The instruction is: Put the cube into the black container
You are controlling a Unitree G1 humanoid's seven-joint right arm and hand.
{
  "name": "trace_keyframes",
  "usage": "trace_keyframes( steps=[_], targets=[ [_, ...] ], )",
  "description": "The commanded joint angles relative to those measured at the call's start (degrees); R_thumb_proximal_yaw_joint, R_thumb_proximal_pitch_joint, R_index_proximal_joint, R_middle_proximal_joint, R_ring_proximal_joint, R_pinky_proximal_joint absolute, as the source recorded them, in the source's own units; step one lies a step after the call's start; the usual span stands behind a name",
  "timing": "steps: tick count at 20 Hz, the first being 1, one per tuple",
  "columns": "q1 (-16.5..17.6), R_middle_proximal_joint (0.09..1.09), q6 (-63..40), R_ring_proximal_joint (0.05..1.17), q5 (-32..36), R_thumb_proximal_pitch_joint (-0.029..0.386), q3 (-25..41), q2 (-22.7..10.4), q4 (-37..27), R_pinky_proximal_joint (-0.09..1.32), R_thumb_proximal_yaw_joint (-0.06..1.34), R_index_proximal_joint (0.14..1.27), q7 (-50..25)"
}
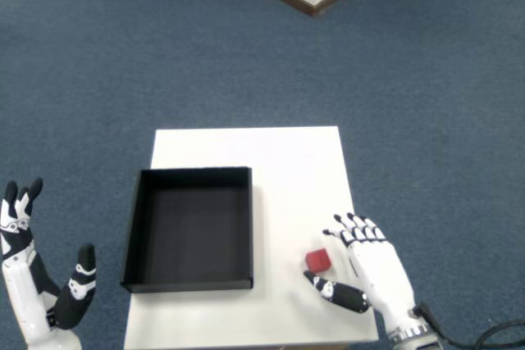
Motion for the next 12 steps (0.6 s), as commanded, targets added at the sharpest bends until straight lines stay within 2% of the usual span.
trace_keyframes(
  steps=[1,6,12],
  targets=[
    [-3.1,0.16,1.4,0.13,1.8,-0.016,-1.2,-1.9,-0.6,-0.05,0.51,0.43,-0.5],
    [-3.5,0.16,3.6,0.13,2.0,-0.017,-1.4,-2.6,-3.7,-0.05,0.5,0.43,0.4],
    [-4.0,0.16,5.0,0.13,1.3,-0.017,-0.8,-1.6,-5.5,-0.06,0.48,0.44,-0.7]
  ],
)
